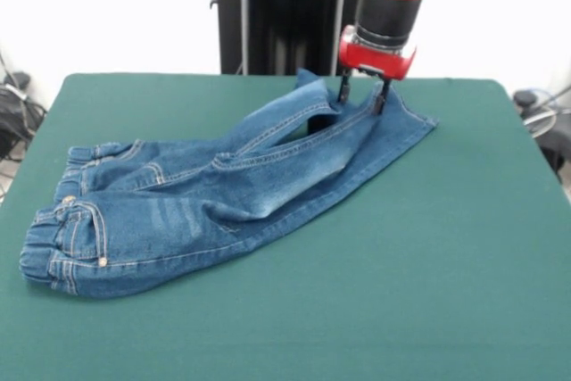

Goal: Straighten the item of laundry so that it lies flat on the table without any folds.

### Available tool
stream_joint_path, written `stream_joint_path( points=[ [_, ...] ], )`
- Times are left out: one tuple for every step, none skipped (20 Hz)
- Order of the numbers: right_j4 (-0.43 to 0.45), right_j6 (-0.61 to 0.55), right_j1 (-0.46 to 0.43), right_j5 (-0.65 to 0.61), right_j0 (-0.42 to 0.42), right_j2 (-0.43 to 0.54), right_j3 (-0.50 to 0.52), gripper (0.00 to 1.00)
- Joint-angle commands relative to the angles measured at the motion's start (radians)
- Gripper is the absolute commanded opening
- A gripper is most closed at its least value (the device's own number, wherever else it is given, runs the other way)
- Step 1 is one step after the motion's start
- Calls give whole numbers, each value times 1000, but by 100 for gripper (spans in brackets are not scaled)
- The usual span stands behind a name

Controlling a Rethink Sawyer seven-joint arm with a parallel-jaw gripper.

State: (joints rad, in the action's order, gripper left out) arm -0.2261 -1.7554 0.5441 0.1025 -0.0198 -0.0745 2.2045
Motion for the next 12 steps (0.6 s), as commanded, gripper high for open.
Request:
stream_joint_path(
  points=[
    [-71, -245, 9, -4, 7, 64, -72, 100],
    [-69, -243, 6, -1, 4, 65, -74, 100],
    [-63, -241, 0, 8, -4, 69, -76, 100],
    [-56, -238, -7, 17, -12, 72, -77, 100],
    [-49, -235, -13, 25, -17, 74, -79, 100],
    [-47, -229, -18, 22, -23, 76, -88, 100],
    [-46, -226, -21, 23, -24, 75, -92, 100],
    [-45, -224, -25, 25, -26, 73, -96, 100],
    [-44, -221, -28, 26, -27, 73, -100, 100],
    [-42, -218, -32, 27, -30, 73, -104, 100],
    [-37, -216, -38, 30, -39, 78, -105, 100],
    [-34, -213, -45, 35, -40, 77, -111, 100]
  ],
)
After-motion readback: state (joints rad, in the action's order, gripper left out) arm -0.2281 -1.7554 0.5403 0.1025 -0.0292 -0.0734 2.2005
